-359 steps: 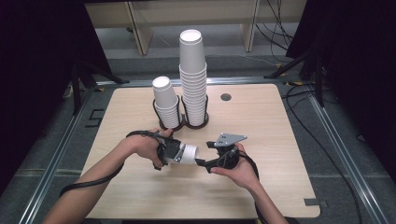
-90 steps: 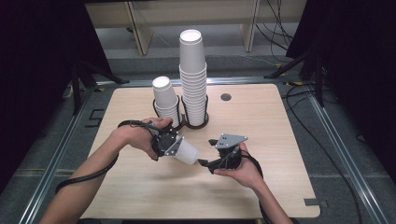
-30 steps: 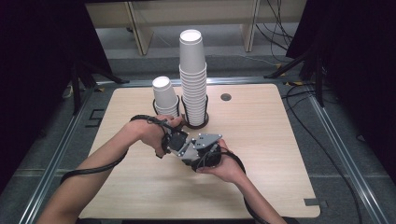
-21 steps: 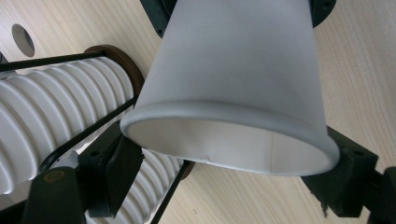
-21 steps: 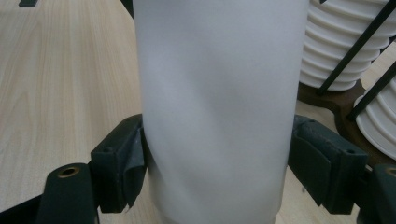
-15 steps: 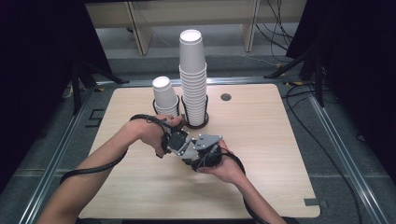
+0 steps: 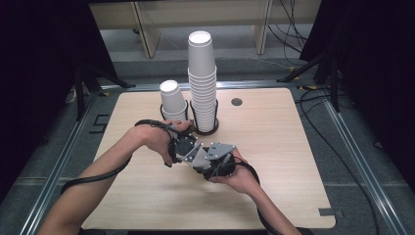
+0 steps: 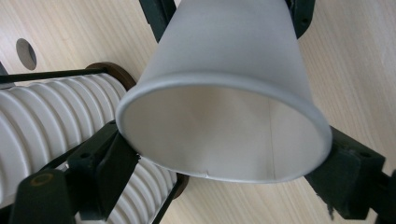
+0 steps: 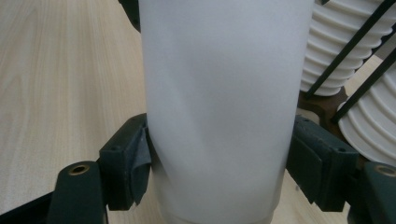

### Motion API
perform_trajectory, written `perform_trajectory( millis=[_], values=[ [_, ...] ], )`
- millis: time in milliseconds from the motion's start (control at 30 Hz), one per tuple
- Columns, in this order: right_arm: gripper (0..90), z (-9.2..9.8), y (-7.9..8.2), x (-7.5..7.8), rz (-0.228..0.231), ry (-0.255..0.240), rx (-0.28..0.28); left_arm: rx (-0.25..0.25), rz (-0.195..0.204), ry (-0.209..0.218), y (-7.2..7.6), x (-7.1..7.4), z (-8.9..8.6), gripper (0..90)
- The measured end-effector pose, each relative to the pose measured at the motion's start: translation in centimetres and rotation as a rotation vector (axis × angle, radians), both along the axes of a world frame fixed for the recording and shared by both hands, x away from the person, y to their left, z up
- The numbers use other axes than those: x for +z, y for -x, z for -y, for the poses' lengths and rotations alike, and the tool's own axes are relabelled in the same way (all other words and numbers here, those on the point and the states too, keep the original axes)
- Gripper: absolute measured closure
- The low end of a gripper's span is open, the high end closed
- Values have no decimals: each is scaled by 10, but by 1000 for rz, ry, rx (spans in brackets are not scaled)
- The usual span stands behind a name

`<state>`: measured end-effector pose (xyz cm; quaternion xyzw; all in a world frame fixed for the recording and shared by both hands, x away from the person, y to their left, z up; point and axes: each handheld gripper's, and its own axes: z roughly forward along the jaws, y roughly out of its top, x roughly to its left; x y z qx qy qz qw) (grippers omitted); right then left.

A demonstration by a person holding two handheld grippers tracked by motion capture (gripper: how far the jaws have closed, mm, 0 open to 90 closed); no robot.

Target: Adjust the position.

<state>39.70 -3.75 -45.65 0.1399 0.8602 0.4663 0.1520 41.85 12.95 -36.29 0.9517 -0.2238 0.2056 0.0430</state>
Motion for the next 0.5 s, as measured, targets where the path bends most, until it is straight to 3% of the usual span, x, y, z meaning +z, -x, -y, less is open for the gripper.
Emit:
perform_trajectory(
  millis=[33,100,200,233,267,300,400,467,500],
  values=[
    [281,1,-3,1,52,14,24,3,2,21,-1,0,-1,133],
    [281,3,1,0,9,-5,-6,21,-9,57,-2,0,-4,116],
    [281,5,-3,0,78,5,18,34,-28,110,-5,-1,-10,82],
    [280,6,-1,-1,55,-5,6,43,-35,135,-5,-2,-12,69],
    [280,7,-2,-1,73,0,5,48,-42,162,-6,-2,-15,59],
    [280,8,0,-2,46,-19,-10,57,-51,177,-6,-3,-16,44],
    [279,10,-2,-2,83,-24,-9,80,-51,224,-7,-4,-22,25],
    [280,12,0,-3,56,-43,-32,112,-41,258,-9,-5,-25,15],
    [280,13,0,-2,65,-47,-39,122,-39,273,-10,-6,-27,12]
  ],
)
